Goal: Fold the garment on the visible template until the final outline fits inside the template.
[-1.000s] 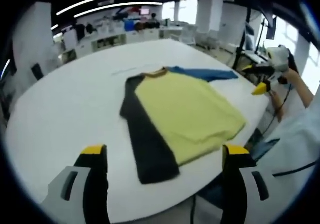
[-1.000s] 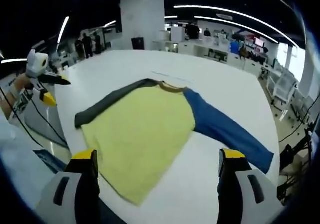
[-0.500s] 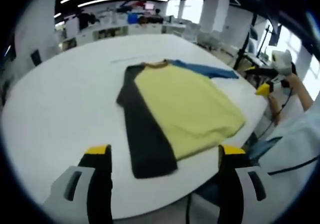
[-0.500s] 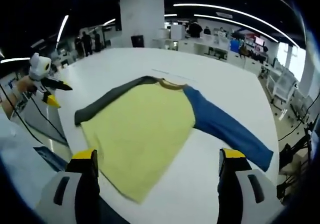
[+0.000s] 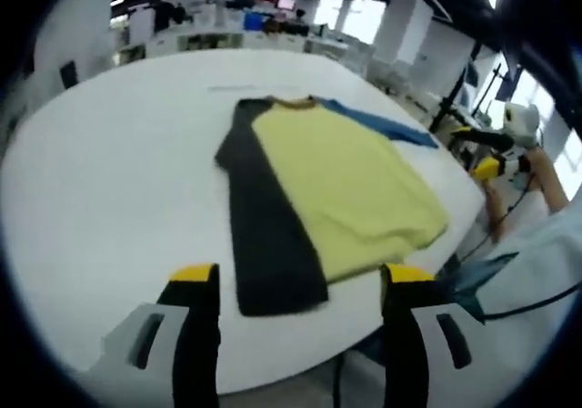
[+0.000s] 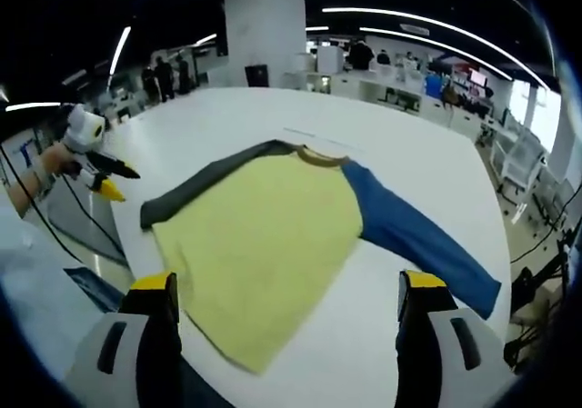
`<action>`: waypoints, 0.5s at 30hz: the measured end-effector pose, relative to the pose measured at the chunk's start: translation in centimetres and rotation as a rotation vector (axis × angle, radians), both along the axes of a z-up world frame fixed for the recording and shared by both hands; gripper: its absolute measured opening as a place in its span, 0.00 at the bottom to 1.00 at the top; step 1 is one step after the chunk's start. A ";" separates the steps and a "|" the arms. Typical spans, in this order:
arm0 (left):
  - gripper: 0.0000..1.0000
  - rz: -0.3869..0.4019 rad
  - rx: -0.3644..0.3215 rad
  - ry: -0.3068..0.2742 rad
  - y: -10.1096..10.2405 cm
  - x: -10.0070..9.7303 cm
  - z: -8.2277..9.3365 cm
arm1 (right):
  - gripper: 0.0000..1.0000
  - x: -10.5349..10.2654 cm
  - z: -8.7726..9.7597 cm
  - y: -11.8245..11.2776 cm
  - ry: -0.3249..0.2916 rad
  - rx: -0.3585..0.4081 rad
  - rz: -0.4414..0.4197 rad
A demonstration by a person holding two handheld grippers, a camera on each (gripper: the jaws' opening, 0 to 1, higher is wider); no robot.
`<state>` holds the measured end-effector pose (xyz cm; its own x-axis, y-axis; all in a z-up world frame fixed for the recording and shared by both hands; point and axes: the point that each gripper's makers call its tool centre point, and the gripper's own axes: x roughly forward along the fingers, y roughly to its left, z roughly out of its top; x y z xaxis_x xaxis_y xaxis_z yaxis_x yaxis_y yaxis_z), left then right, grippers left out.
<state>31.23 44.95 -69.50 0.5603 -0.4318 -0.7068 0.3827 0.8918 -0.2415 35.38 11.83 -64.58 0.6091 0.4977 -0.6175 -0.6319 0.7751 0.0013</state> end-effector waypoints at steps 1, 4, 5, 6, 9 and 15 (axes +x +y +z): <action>0.64 0.004 0.000 0.006 0.1 0.0 -0.2 | 1.00 0.0 0.0 0.0 -0.001 0.000 0.000; 0.60 -0.001 0.002 0.033 0.2 -0.2 -0.9 | 1.00 0.0 0.1 0.0 -0.004 0.001 -0.002; 0.59 -0.002 0.005 0.039 0.3 -0.2 -1.2 | 1.00 0.0 0.1 0.0 -0.004 0.001 -0.002; 0.59 0.000 0.006 0.045 0.4 -0.3 -1.4 | 1.00 0.0 0.1 0.0 -0.004 0.002 -0.004; 0.53 0.033 0.007 0.070 0.9 -0.3 -2.2 | 1.00 -0.2 -0.1 -0.2 -0.001 0.004 -0.012; 0.50 0.061 0.009 0.107 1.4 -0.6 -3.5 | 1.00 -0.6 -0.4 -0.8 0.008 0.007 -0.031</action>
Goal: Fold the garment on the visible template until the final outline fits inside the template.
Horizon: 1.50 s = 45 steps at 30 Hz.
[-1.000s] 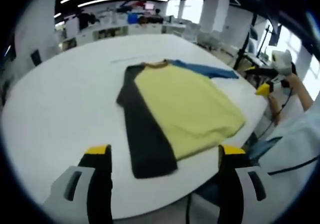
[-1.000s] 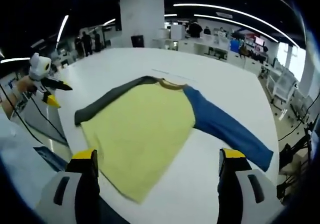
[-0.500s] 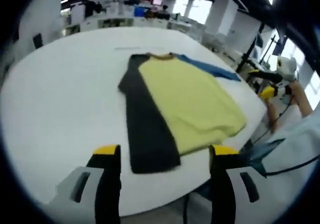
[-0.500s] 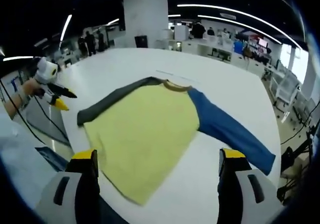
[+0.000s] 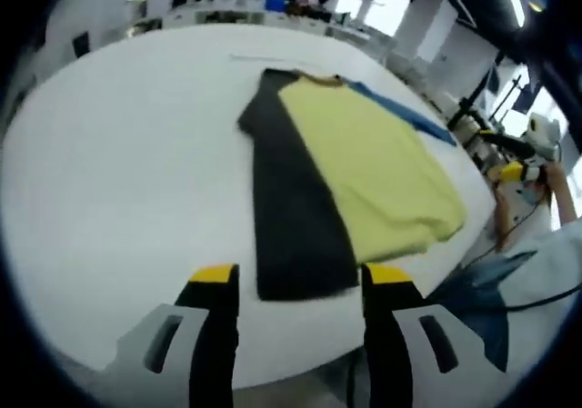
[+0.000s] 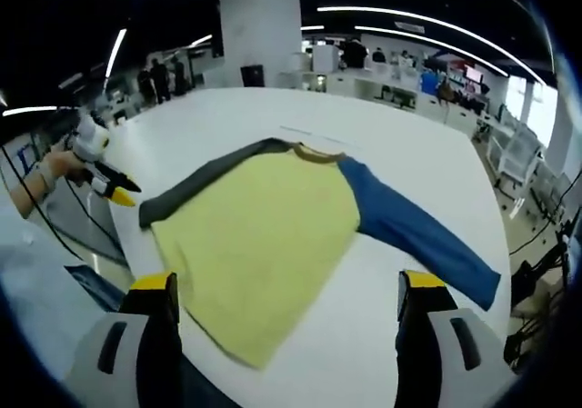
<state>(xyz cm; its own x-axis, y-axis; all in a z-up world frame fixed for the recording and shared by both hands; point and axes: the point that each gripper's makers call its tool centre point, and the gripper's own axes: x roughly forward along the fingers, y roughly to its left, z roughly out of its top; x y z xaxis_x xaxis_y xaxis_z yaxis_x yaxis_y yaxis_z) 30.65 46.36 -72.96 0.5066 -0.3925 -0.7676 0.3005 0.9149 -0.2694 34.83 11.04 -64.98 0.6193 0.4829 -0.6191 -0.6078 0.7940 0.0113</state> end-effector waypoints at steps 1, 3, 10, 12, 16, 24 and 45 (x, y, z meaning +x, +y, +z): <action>0.48 0.003 -0.003 0.012 0.1 -0.1 -0.3 | 0.99 0.0 0.0 -0.1 0.001 0.002 -0.006; 0.45 0.015 -0.013 0.021 0.1 -0.1 -0.5 | 0.99 0.0 -0.1 -0.3 0.002 0.002 -0.012; 0.42 0.041 -0.021 0.038 0.3 -0.1 -1.2 | 0.99 0.1 -0.1 -0.5 0.003 0.008 -0.023; 0.41 0.050 -0.032 0.038 0.3 0.0 -1.3 | 0.98 0.0 -0.1 -0.4 0.006 0.007 -0.022; 0.38 0.057 -0.035 0.059 0.4 -0.2 -1.8 | 0.98 0.1 -0.2 -0.4 0.008 0.007 -0.019; 0.28 0.077 -0.052 0.086 0.7 -0.5 -2.3 | 0.98 0.3 -0.1 -0.4 0.008 0.008 -0.023; 0.00 0.084 -0.055 0.097 1.5 0.6 -1.7 | 0.96 1.1 0.0 0.0 0.013 0.004 -0.011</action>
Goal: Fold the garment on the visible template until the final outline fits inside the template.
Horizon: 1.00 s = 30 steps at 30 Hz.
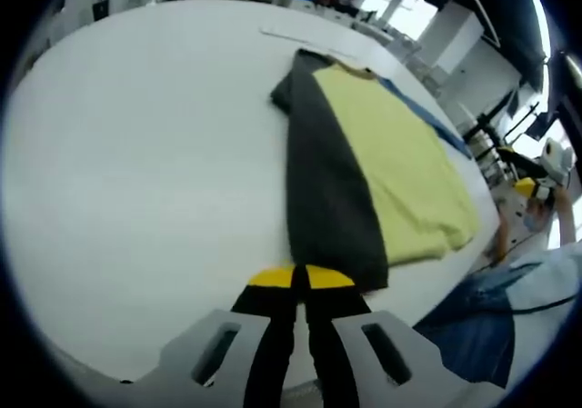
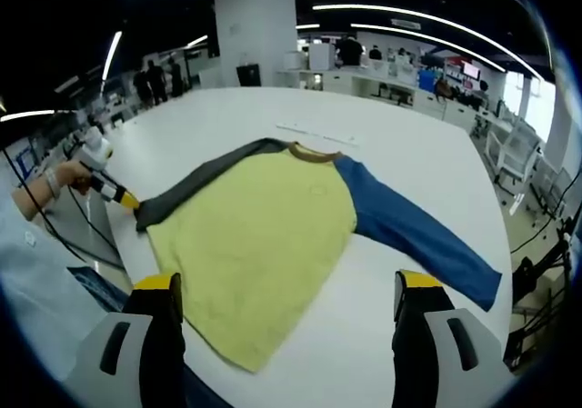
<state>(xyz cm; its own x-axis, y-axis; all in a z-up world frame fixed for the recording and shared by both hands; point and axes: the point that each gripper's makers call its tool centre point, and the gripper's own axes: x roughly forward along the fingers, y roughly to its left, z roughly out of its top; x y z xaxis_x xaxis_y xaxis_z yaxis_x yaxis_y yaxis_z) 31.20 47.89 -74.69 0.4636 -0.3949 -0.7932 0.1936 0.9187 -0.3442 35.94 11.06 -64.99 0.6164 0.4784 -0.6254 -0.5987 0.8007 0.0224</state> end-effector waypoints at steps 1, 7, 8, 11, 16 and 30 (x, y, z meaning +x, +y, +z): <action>0.00 -0.001 0.000 0.001 0.0 0.1 0.0 | 0.96 0.0 0.0 0.0 -0.001 -0.001 0.001; 0.00 0.005 0.011 -0.009 0.6 0.7 0.5 | 0.97 0.2 0.1 -0.2 -0.005 -0.007 0.002; 0.00 0.005 0.014 -0.009 0.6 0.8 0.5 | 0.97 0.2 0.1 -0.2 -0.004 -0.008 0.001; 0.00 -0.001 0.035 -0.028 1.0 1.3 0.6 | 0.98 0.3 0.0 -0.5 -0.001 -0.010 -0.009; 0.00 0.012 0.062 -0.068 1.8 2.7 1.5 | 0.99 0.0 -0.1 -1.0 0.001 -0.011 -0.024; 0.00 0.024 0.199 -0.146 7.1 6.3 3.5 | 0.99 -0.4 -0.4 -1.9 0.006 -0.009 -0.059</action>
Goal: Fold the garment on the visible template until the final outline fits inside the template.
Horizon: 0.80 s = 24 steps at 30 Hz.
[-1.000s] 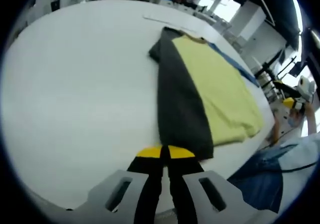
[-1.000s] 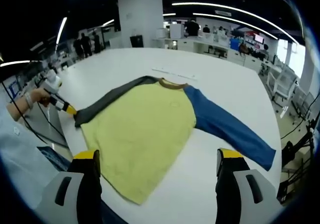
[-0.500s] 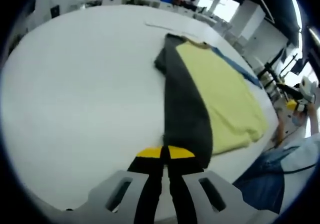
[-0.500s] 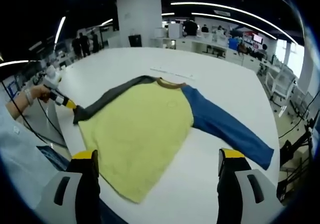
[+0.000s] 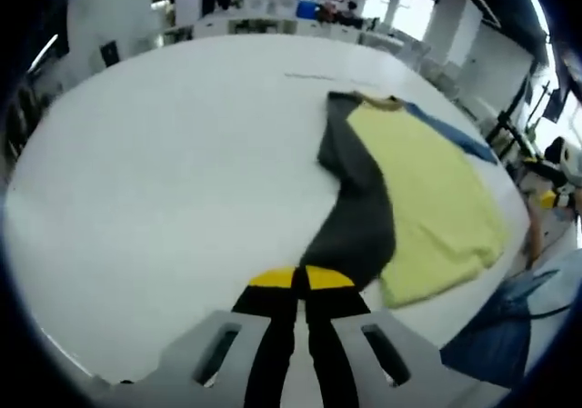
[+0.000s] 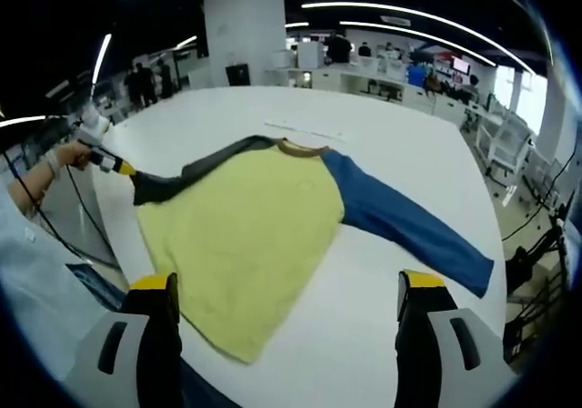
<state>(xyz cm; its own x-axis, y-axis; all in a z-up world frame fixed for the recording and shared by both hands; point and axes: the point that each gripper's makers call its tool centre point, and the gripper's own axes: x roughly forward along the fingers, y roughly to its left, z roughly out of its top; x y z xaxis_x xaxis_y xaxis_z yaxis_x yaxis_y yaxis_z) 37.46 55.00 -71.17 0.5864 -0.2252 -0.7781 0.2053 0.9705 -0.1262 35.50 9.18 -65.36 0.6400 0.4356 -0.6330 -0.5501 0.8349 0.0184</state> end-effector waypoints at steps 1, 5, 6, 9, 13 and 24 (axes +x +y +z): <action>0.00 0.003 0.013 -0.007 0.4 0.2 0.2 | 0.99 0.0 0.0 0.0 0.000 0.000 -0.002; 0.00 0.001 0.035 -0.021 1.2 1.2 0.9 | 0.99 -0.2 0.0 0.0 0.000 0.003 -0.008; 0.00 -0.004 0.046 -0.025 1.5 1.5 1.1 | 0.99 -0.2 0.0 0.0 0.000 0.002 -0.010; 0.00 -0.011 0.076 -0.031 2.2 2.1 1.5 | 0.99 -0.3 0.1 0.0 -0.002 0.004 -0.013; 0.00 -0.007 0.105 -0.055 3.5 2.8 2.5 | 0.99 -0.4 0.2 -0.1 -0.007 0.006 -0.022; 0.00 -0.009 0.154 -0.057 6.0 3.8 3.6 | 0.99 -0.5 0.3 0.4 -0.008 0.004 -0.025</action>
